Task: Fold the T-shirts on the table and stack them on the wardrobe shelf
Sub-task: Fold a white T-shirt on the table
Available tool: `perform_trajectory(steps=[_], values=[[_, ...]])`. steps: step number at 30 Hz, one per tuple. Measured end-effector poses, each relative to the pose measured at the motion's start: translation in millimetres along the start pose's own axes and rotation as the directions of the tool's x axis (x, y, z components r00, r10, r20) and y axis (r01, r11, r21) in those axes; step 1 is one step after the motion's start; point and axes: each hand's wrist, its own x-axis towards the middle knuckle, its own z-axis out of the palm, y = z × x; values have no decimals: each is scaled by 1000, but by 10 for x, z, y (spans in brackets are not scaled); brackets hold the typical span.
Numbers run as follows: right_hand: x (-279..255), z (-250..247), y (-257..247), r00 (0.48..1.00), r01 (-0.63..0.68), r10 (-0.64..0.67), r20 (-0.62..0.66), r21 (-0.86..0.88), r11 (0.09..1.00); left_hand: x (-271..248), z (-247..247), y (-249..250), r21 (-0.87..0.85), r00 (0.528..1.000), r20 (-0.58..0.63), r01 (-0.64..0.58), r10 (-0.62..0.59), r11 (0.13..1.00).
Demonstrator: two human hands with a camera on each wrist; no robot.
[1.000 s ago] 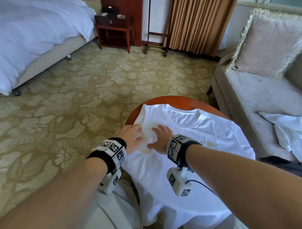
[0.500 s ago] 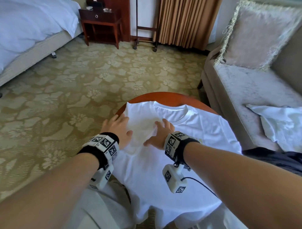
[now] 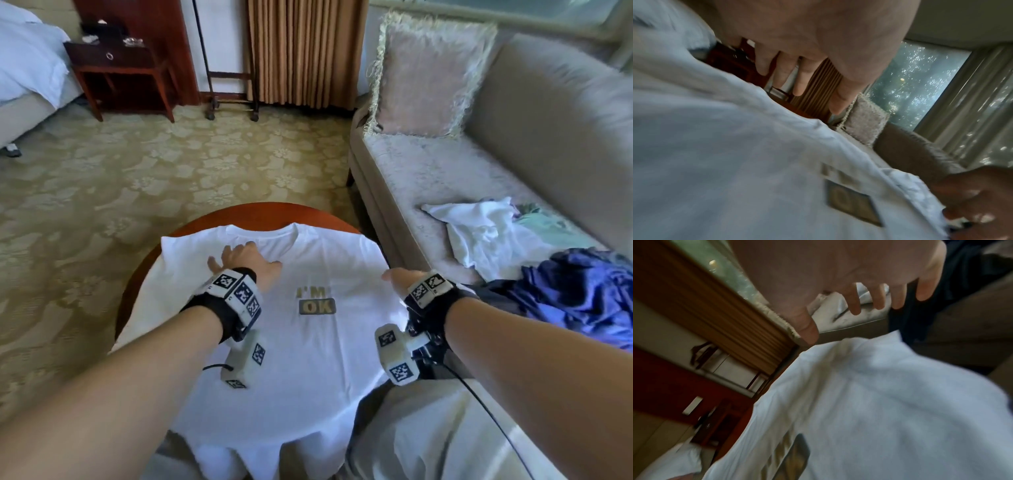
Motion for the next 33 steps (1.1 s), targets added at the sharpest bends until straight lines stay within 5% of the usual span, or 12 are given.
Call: perform_trajectory(steps=[5,9,17,26,33], values=[[194,-161,455,987,-92,41,157,335,938,-165,380,895,-301,983,91,-125,158,945],[333,-130,664,954,-256,93,284,616,745,-179,733,1323,-339,957,134,-200,258,919],[703,122,782,883,-389,52,467,662,641,-39,1109,1521,47,901,204,-400,383,915],[844,-57,745,896,-333,-44,441,736,590,100,1165,1466,-12,892,267,-376,365,927],[863,-86,749,879,-424,-21,477,801,421,101,1170,1458,-29,901,262,-352,347,936]])
